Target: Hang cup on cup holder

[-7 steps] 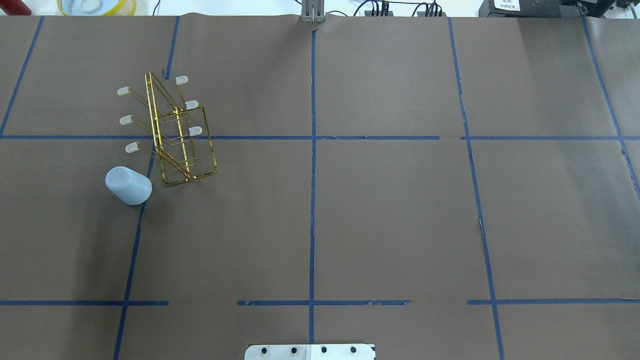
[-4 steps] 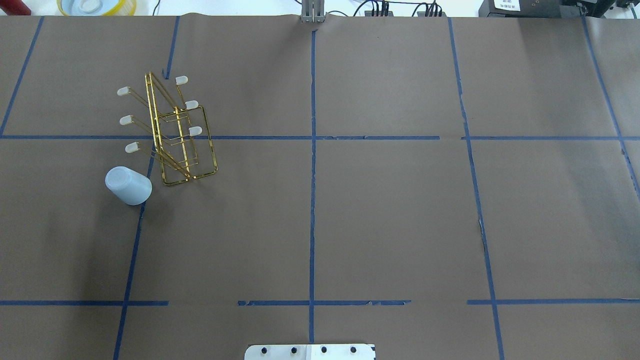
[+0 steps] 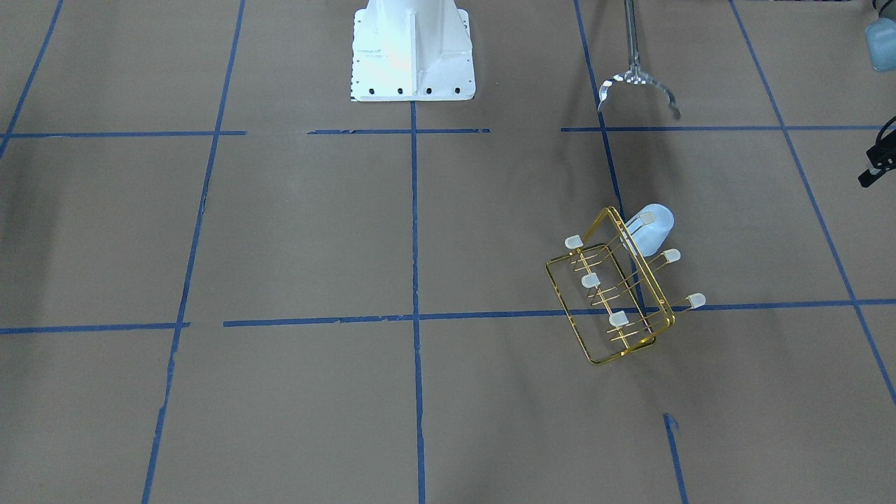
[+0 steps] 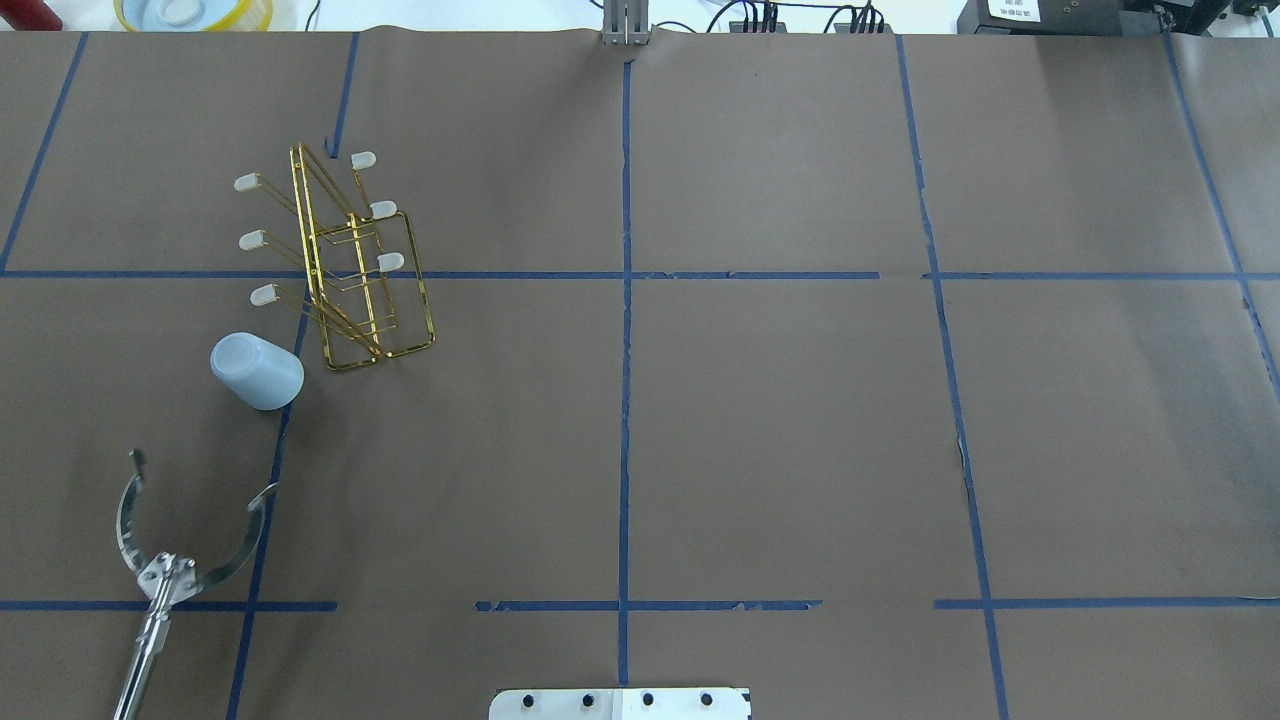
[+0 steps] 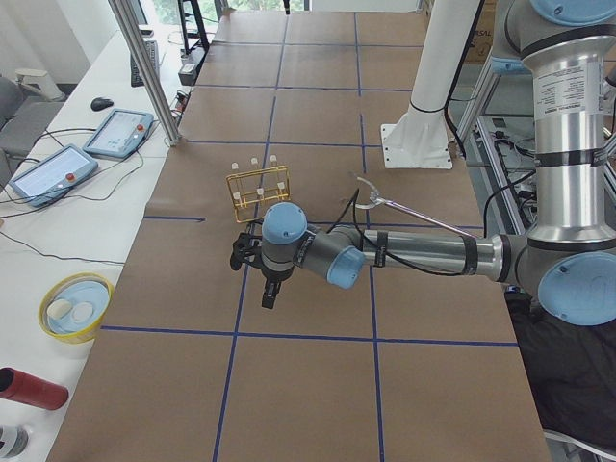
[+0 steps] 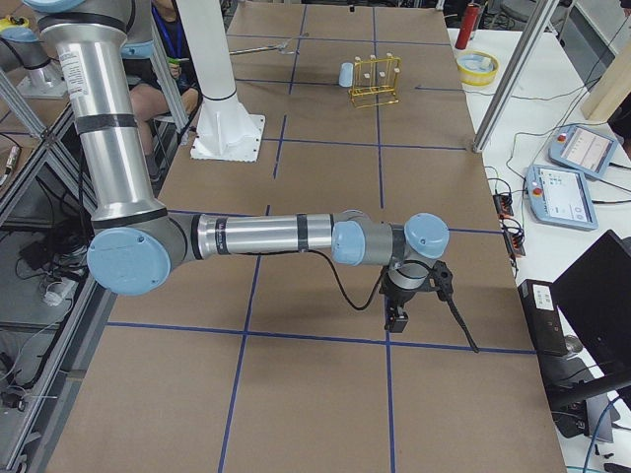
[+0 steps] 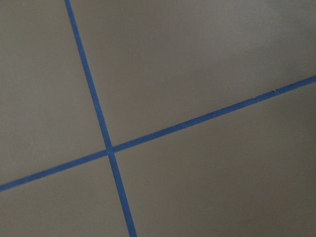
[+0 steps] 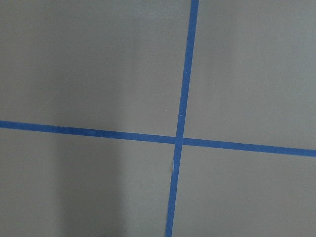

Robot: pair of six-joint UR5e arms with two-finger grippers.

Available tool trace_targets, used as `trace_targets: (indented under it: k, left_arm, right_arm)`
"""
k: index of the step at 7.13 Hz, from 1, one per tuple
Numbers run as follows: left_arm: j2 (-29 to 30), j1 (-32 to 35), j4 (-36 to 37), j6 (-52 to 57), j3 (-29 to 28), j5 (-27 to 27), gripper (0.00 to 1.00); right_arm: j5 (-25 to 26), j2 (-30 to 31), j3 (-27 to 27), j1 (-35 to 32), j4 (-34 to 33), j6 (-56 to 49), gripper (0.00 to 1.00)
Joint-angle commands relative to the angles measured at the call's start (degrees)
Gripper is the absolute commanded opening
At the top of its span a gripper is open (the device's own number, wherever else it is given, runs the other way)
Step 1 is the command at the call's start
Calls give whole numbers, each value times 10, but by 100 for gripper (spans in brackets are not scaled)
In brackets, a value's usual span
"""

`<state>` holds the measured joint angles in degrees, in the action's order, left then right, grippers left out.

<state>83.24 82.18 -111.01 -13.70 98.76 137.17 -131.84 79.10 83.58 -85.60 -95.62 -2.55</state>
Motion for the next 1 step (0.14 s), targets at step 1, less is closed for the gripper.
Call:
trace_targets:
  k: [1]
  left_arm:
    - [14,15,17,7,-4,10,100]
  right_arm:
    - [0,0,0,0,0,0,100]
